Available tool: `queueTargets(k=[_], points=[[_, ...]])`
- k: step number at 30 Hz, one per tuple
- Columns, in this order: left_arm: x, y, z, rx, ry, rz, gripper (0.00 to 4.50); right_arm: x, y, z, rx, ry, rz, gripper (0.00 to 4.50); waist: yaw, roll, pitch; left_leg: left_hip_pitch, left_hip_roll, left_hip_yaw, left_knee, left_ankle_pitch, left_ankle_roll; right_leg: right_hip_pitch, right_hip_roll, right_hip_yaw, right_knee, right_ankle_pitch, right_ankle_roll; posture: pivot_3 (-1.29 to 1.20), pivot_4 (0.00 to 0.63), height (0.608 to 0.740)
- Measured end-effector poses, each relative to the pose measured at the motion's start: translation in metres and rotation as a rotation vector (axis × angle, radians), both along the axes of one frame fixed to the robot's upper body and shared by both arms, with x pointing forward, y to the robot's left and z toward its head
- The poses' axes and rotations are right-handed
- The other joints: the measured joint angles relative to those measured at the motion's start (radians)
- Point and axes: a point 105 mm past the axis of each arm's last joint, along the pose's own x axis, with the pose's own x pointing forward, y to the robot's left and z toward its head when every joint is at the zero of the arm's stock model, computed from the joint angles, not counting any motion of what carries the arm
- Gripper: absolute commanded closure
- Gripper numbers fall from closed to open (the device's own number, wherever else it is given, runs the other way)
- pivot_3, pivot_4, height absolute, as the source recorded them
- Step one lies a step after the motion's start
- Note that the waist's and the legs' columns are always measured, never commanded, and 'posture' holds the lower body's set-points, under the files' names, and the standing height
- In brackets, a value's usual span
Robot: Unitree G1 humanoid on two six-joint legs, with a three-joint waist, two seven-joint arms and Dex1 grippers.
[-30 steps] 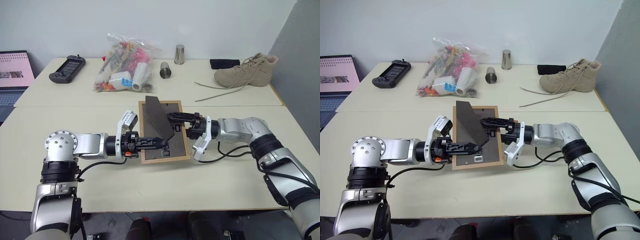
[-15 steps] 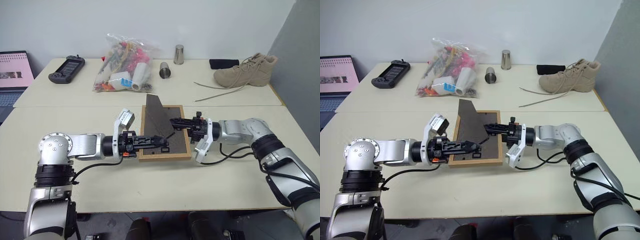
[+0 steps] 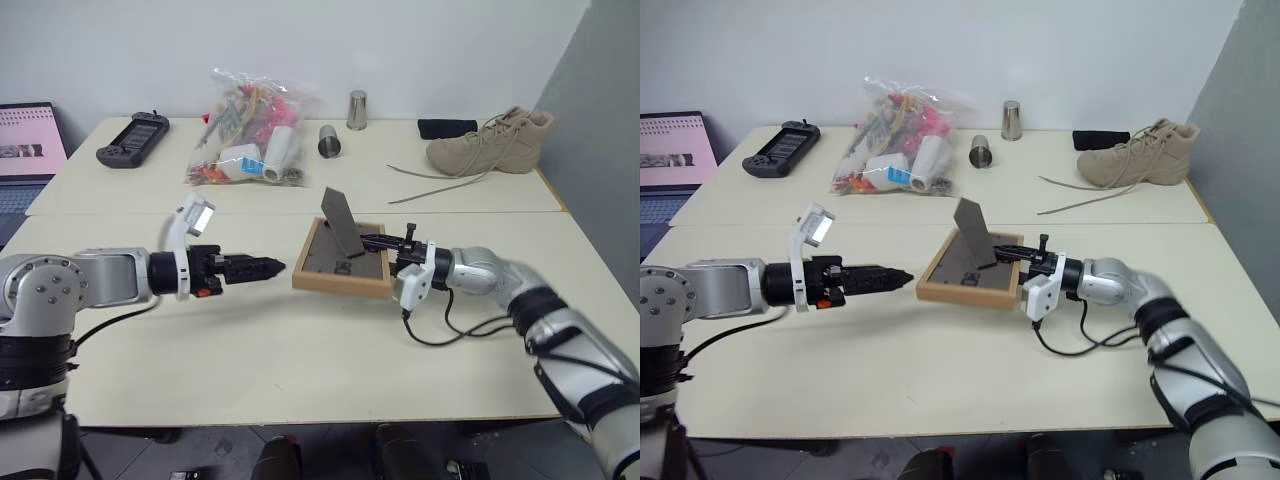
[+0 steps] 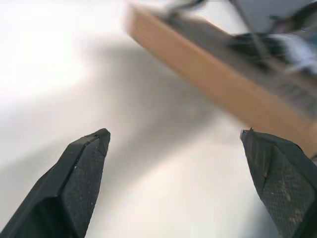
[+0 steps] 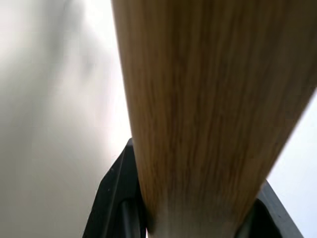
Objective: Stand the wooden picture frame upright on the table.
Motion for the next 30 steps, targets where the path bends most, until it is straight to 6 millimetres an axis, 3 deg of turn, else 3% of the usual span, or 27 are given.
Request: queueTargets(k=[3, 7, 13, 19, 25, 30], points=[[0.007, 0.0, -0.014, 0.133, -0.153, 0.004, 0.0, 0.007, 0.004, 0.017, 0.088, 0.273, 0.0, 3.19, 0.003, 0.0, 0.0, 0.0, 0.001, -0.001, 0.0, -0.001, 0.002, 0.0, 0.001, -0.001, -0.001, 0.0, 0.0, 0.0, 0.15, 0.74], [0.007, -0.015, -0.004, 0.169, -0.347, -0.044, 0.0, 0.022, 0.005, 0.044, 0.233, 0.6, -0.017, 3.19, 0.011, 0.0, 0.0, 0.0, 0.001, -0.001, 0.0, -0.001, 0.002, 0.0, 0.001, -0.001, -0.002, 0.0, 0.0, 0.0, 0.15, 0.74], [-0.002, -0.018, 0.006, 0.158, -0.412, -0.063, 0.0, 0.028, 0.007, 0.027, 0.221, 1.035, -0.083, 3.19, 0.015, 0.0, 0.0, -0.003, 0.001, 0.0, 0.0, -0.002, 0.003, -0.004, 0.002, -0.001, -0.002, 0.0, 0.0, 0.0, 0.15, 0.74], [-0.011, -0.02, 0.0, 0.147, -0.398, -0.05, 0.0, 0.04, 0.013, 0.018, 0.332, 1.239, -0.123, 3.19, 0.01, 0.0, 0.0, -0.008, 0.001, 0.001, 0.0, -0.002, 0.003, -0.009, 0.002, 0.0, -0.001, 0.0, 0.0, 0.0, 0.15, 0.74], [-0.022, -0.024, -0.014, 0.147, -0.359, -0.065, 0.0, 0.048, 0.015, 0.023, 0.453, 1.327, -0.117, 3.19, 0.009, 0.0, 0.0, -0.008, 0.001, 0.001, 0.0, -0.002, 0.003, -0.01, 0.002, -0.001, -0.002, 0.0, 0.0, 0.0, 0.15, 0.74], [-0.022, -0.023, -0.015, 0.149, -0.366, -0.054, 0.0, 0.045, 0.014, 0.007, 0.453, 1.338, -0.118, 3.19, 0.008, 0.0, 0.0, -0.008, 0.001, 0.001, 0.0, -0.002, 0.003, -0.009, 0.002, -0.001, -0.002, 0.0, 0.0, 0.0, 0.15, 0.74]])
